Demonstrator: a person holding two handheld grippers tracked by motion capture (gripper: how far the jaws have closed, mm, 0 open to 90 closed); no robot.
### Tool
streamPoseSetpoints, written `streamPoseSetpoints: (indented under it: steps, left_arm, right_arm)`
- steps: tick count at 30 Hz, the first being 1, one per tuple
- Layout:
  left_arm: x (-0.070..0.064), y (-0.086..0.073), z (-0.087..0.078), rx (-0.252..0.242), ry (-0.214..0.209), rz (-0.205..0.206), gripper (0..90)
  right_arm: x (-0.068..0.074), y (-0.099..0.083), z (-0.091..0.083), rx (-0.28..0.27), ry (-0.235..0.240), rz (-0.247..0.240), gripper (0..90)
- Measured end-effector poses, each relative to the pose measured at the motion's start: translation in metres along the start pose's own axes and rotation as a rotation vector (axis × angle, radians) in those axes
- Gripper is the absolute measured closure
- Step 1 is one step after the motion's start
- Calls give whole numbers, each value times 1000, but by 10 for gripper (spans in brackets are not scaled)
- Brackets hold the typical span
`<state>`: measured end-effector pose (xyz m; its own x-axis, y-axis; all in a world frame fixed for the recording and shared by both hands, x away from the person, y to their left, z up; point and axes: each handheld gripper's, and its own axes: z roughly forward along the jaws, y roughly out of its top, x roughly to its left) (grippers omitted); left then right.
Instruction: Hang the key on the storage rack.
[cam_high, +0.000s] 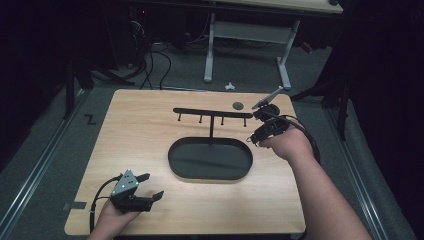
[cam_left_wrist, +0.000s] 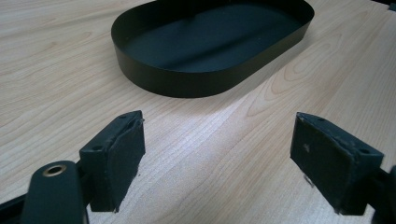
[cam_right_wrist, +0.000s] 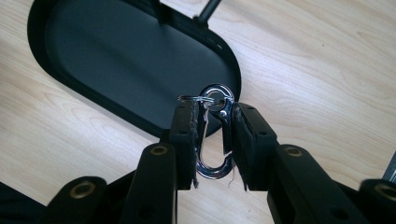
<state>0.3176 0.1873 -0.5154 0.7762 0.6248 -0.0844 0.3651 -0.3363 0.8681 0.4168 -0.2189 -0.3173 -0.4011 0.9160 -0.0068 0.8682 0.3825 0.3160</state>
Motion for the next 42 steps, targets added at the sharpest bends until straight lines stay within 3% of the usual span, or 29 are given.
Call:
streamPoseSetpoints:
  steps: [18,42]
  left_arm:
    - [2,-1,-1,3,0,-4,183]
    - [2,-1,-2,4,-1,-6,183]
  right_arm:
    - [1,23,-11,-38,-9,-3,709]
    - [-1,42,-6,-49,-20,18,709]
